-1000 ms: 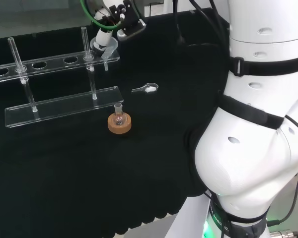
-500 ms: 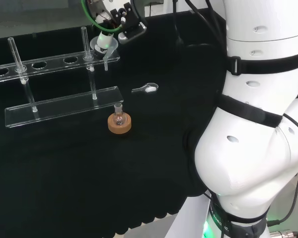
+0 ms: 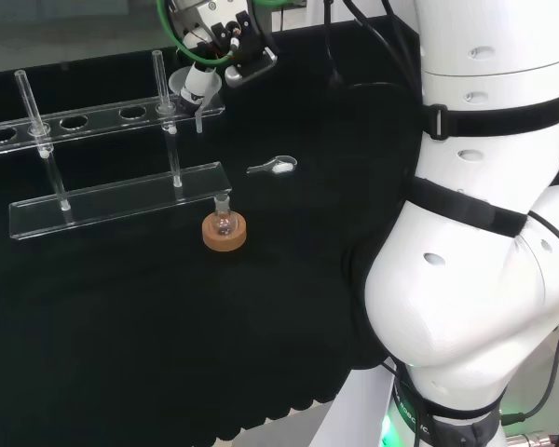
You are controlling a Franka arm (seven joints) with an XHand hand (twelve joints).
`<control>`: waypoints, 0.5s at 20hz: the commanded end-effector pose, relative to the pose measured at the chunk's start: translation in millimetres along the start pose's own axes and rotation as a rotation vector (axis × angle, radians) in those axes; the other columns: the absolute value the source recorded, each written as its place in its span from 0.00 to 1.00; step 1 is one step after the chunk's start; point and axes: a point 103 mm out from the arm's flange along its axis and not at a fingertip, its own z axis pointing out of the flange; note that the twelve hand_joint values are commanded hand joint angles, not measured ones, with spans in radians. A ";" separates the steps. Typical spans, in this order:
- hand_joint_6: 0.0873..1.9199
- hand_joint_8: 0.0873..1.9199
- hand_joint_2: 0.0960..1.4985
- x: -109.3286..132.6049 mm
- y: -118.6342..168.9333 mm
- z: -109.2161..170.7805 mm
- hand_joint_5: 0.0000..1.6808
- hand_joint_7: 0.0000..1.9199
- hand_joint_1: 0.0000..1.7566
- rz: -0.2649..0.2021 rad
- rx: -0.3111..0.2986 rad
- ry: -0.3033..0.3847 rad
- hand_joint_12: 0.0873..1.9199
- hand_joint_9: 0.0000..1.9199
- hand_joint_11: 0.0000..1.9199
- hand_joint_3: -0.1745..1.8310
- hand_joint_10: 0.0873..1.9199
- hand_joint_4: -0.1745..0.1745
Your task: Pick up the funnel from the transparent funnel stand.
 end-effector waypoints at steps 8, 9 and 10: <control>0.00 0.00 0.56 -5.4 8.0 8.2 0.00 0.03 0.35 0.001 0.003 -0.006 0.81 0.01 0.06 0.00 0.42 0.64; 0.00 0.00 0.56 -6.6 8.6 8.7 0.00 0.03 0.35 0.003 0.001 -0.008 0.81 0.02 0.06 0.00 0.42 0.64; 0.00 0.00 0.56 -6.3 9.1 9.1 0.00 0.04 0.36 0.004 -0.005 -0.007 0.81 0.03 0.06 0.00 0.42 0.64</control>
